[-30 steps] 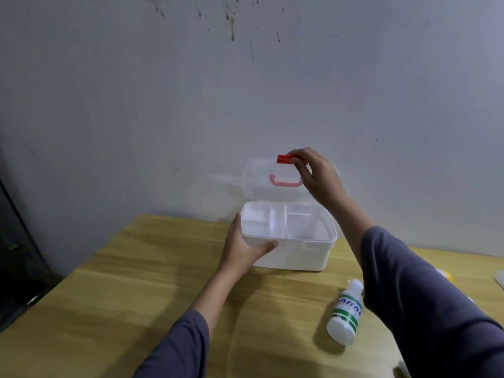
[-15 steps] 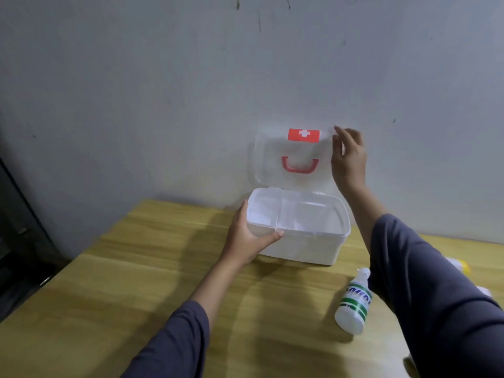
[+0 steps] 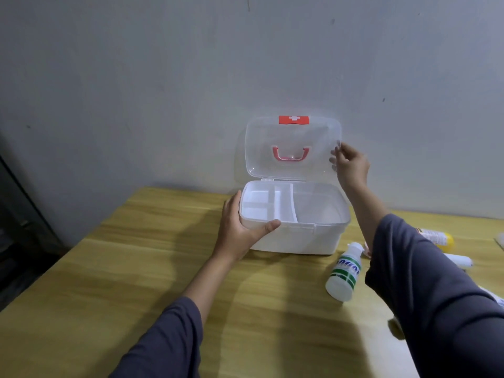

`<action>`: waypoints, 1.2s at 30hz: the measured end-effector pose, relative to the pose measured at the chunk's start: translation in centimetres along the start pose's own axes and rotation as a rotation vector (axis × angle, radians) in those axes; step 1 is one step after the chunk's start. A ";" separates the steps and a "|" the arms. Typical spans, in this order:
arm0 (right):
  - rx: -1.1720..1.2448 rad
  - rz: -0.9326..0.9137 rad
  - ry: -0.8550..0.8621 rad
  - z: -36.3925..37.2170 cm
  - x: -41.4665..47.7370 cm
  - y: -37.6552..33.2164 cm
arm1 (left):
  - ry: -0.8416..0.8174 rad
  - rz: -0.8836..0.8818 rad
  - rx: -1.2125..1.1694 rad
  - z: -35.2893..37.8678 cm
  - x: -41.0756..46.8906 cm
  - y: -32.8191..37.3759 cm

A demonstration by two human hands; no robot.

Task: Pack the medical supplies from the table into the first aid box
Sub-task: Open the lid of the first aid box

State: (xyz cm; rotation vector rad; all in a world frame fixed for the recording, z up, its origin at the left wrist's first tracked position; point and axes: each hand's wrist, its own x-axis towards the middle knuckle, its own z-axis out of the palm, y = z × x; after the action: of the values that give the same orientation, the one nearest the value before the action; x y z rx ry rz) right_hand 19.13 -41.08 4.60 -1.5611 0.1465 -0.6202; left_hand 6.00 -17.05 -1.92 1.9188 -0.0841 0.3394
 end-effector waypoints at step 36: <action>-0.892 0.060 -0.224 -27.9 -25.2 -5.2 | -0.077 -0.188 0.019 2.9 -2.9 3.2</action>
State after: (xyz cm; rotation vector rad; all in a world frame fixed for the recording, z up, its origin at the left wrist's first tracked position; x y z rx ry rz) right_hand -16.51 -53.75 1.15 -2.4610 0.3285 -0.3270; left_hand 3.06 -21.22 -0.79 1.9406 0.0490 0.1405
